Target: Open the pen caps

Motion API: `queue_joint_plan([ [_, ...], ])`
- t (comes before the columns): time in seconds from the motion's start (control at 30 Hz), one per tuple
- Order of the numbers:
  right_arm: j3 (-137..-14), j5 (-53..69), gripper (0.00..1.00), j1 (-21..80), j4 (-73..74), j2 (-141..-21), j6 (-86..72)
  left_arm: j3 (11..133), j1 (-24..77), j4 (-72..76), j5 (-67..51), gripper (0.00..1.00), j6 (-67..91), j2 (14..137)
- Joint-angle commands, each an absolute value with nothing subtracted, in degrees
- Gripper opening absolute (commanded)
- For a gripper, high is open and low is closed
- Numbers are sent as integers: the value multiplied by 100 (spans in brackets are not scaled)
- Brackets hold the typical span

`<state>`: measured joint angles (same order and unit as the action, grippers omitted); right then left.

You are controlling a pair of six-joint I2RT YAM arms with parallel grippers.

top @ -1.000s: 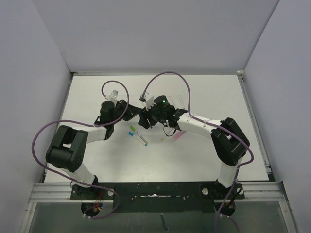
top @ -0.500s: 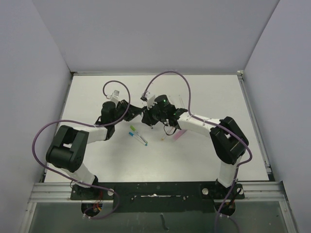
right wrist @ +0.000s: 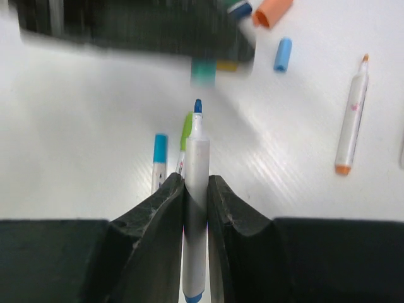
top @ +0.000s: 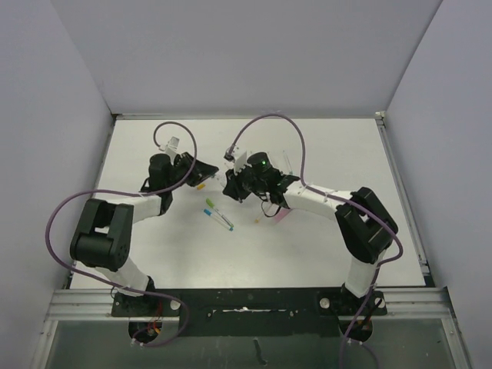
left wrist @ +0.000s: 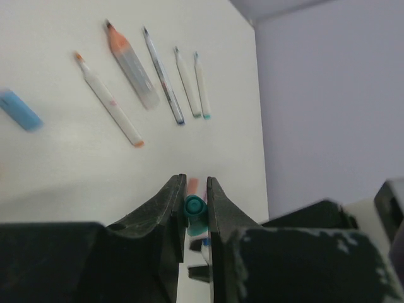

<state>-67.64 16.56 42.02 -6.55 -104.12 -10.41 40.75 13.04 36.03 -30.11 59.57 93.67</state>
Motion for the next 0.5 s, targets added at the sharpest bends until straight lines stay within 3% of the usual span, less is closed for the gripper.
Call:
queue_joint_plan([
  [0.0, -6325, 1761, 0, 4104, 61, -9793, -1015, 4687, 443, 3902, -2317, 0, 5658, 9434],
  [0.47, -6910, 575, 0, 3076, 603, -9642, -800, 4196, 183, 2808, -2356, 0, 5334, 9491],
])
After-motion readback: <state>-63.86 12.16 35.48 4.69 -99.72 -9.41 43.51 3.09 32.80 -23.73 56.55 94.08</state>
